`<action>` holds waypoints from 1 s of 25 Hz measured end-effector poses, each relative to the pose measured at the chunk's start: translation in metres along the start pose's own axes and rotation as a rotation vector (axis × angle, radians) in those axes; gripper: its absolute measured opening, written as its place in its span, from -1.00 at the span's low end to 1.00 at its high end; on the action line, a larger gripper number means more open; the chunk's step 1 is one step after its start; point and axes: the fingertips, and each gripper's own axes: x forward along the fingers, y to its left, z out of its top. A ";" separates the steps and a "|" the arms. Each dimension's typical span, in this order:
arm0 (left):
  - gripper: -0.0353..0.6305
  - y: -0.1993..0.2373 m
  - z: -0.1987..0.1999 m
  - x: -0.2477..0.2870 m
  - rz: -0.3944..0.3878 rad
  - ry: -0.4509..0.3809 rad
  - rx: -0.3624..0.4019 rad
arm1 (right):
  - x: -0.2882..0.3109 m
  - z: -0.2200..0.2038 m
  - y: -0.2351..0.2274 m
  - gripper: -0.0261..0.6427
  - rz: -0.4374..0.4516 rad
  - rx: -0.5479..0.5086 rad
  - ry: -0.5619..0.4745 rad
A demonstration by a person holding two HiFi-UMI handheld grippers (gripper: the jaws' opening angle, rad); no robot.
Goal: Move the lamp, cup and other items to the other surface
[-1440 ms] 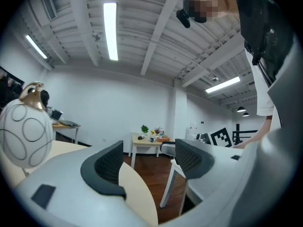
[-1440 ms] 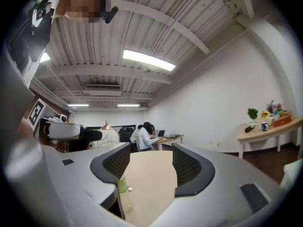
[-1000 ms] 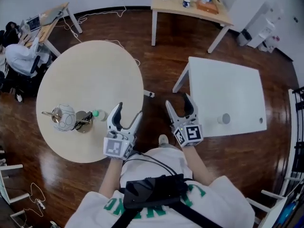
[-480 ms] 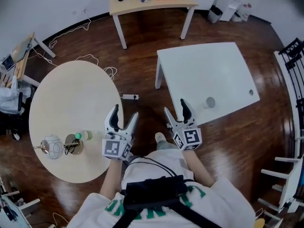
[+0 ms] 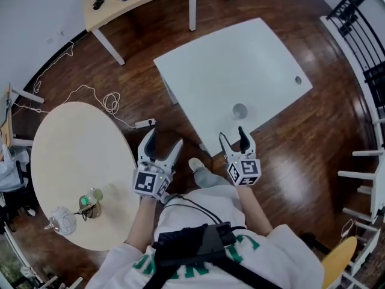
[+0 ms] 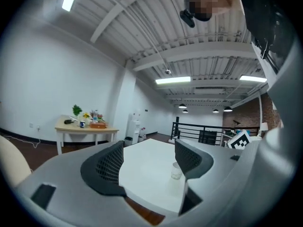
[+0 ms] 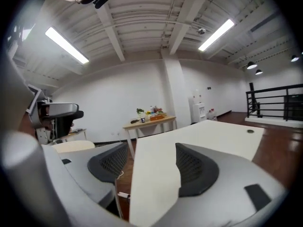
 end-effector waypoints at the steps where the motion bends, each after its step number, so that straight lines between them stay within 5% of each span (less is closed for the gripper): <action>1: 0.08 -0.008 -0.003 0.009 -0.022 0.011 0.004 | -0.001 -0.006 -0.018 0.28 -0.039 0.002 0.010; 5: 0.08 -0.033 -0.012 0.037 -0.091 0.055 0.009 | 0.003 -0.033 -0.079 0.45 -0.150 0.004 0.064; 10: 0.08 -0.056 -0.010 0.057 -0.126 0.106 -0.028 | 0.037 -0.059 -0.115 0.45 -0.160 0.005 0.126; 15: 0.08 -0.059 -0.018 0.057 -0.098 0.131 -0.036 | 0.070 -0.078 -0.124 0.44 -0.116 -0.030 0.216; 18: 0.08 -0.050 -0.024 0.051 -0.070 0.125 -0.019 | 0.084 -0.079 -0.126 0.16 -0.089 -0.028 0.245; 25: 0.08 -0.022 -0.012 0.014 0.005 0.094 -0.054 | 0.082 -0.044 -0.074 0.14 0.017 -0.047 0.179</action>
